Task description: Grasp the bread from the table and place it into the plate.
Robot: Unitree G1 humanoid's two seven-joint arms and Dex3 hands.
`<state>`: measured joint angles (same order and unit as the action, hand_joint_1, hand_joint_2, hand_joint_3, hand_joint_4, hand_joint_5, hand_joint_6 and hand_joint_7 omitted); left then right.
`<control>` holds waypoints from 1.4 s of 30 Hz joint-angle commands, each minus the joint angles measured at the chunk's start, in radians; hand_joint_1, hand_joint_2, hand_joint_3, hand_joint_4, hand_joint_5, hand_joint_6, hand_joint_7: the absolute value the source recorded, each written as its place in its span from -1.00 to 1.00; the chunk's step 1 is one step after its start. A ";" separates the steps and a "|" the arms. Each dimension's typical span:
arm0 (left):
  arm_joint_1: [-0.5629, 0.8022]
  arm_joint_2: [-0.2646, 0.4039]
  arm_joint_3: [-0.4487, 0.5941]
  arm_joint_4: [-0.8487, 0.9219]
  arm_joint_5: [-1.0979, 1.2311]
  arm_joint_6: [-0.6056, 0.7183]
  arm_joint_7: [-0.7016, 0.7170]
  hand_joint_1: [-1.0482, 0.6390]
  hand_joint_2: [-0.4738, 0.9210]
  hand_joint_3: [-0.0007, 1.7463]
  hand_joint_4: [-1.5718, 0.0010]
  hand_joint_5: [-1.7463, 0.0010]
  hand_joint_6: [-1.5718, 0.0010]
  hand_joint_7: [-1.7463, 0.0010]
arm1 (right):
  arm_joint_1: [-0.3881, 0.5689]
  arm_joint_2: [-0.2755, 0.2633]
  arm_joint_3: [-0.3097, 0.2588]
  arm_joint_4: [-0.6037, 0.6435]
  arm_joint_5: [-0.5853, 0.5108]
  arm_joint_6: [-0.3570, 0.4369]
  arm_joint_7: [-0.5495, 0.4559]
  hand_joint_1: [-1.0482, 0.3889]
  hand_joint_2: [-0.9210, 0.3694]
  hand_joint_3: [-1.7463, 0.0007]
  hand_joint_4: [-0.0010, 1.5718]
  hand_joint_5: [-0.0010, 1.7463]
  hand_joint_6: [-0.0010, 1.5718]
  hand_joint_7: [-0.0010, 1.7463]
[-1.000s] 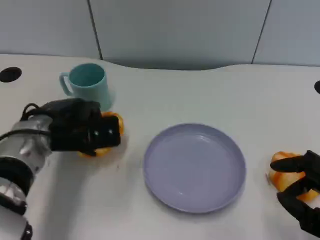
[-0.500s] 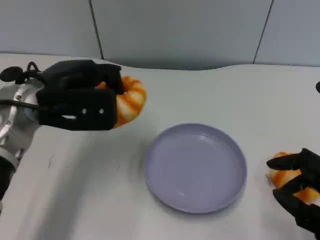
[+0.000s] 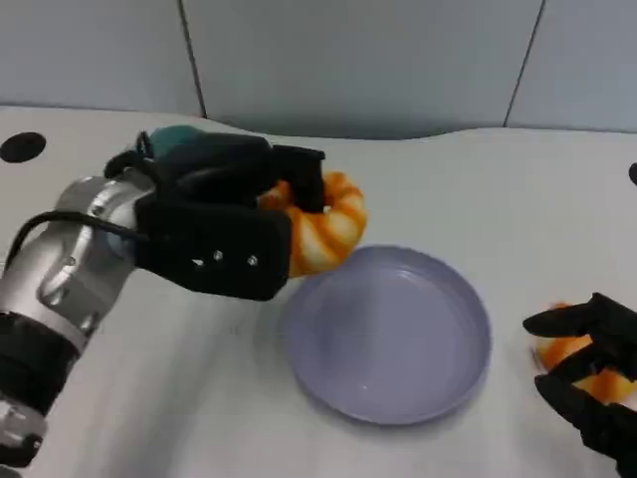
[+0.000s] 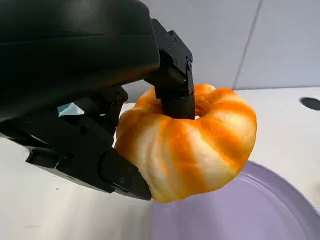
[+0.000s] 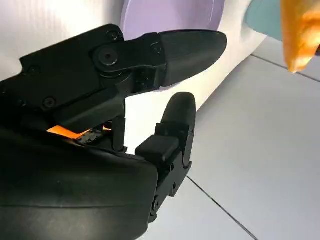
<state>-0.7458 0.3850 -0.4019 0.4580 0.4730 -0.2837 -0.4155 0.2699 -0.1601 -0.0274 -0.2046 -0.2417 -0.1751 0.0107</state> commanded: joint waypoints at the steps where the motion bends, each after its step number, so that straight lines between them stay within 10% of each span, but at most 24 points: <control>1: -0.023 -0.035 -0.028 0.048 0.031 -0.039 0.027 0.11 0.94 -0.98 -0.04 -1.00 0.24 -1.00 | -0.002 -0.010 -0.008 -0.005 0.006 0.016 0.001 0.09 -1.00 0.69 -0.20 0.35 -0.26 -0.04; 14: -0.158 -0.179 -0.192 0.358 0.235 -0.171 0.196 0.08 0.96 -0.98 0.04 -1.00 0.23 -0.89 | 0.008 -0.029 -0.021 0.016 0.020 -0.015 0.009 0.11 -1.00 0.71 -0.16 0.32 -0.23 -0.08; 17: -0.175 -0.194 -0.219 0.397 0.271 -0.173 0.229 -0.05 0.88 -0.99 -0.06 -0.38 -0.22 0.33 | 0.012 -0.027 -0.023 0.009 0.022 0.003 0.013 0.09 -1.00 0.71 -0.17 0.31 -0.22 -0.09; 19: -0.183 -0.200 -0.228 0.416 0.283 -0.183 0.249 -0.08 0.83 -1.00 -0.04 -0.68 -0.35 0.50 | 0.013 -0.026 -0.024 0.008 0.022 0.006 0.013 0.09 -1.00 0.72 -0.16 0.28 -0.20 -0.13; 22: -0.194 -0.206 -0.241 0.437 0.301 -0.191 0.267 -0.09 0.81 -1.00 0.00 -0.93 -0.37 0.49 | 0.014 -0.021 -0.025 0.007 0.032 0.010 0.015 0.09 -1.00 0.72 -0.15 0.27 -0.19 -0.15; 24: -0.207 -0.207 -0.256 0.459 0.323 -0.207 0.289 -0.05 0.84 -0.99 -0.01 -0.99 -0.01 -0.40 | 0.016 -0.013 -0.025 0.001 0.043 0.019 0.016 0.10 -1.00 0.73 -0.17 0.25 -0.19 -0.16; 29: -0.234 -0.199 -0.301 0.501 0.388 -0.245 0.379 -0.10 0.90 -0.98 0.05 -1.00 0.26 -0.79 | 0.017 -0.009 -0.021 -0.007 0.046 0.031 0.016 0.10 -1.00 0.74 -0.17 0.23 -0.19 -0.18; 36: -0.259 -0.189 -0.303 0.558 0.375 -0.314 0.347 -0.16 0.90 -1.00 0.60 -0.64 0.58 -0.44 | 0.012 -0.024 -0.018 0.006 0.019 0.013 0.012 0.07 -1.00 0.73 -0.11 0.25 -0.16 -0.19; 42: -0.283 -0.182 -0.289 0.550 0.346 -0.359 0.272 -0.34 0.89 -1.00 0.78 -0.20 0.42 0.34 | 0.011 -0.020 -0.018 -0.002 0.019 0.025 0.013 0.06 -1.00 0.73 -0.10 0.26 -0.14 -0.20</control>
<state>-0.9885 0.1877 -0.7031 1.0112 0.8467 -0.6224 -0.0953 0.2806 -0.1681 -0.0413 -0.2007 -0.2188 -0.1511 0.0258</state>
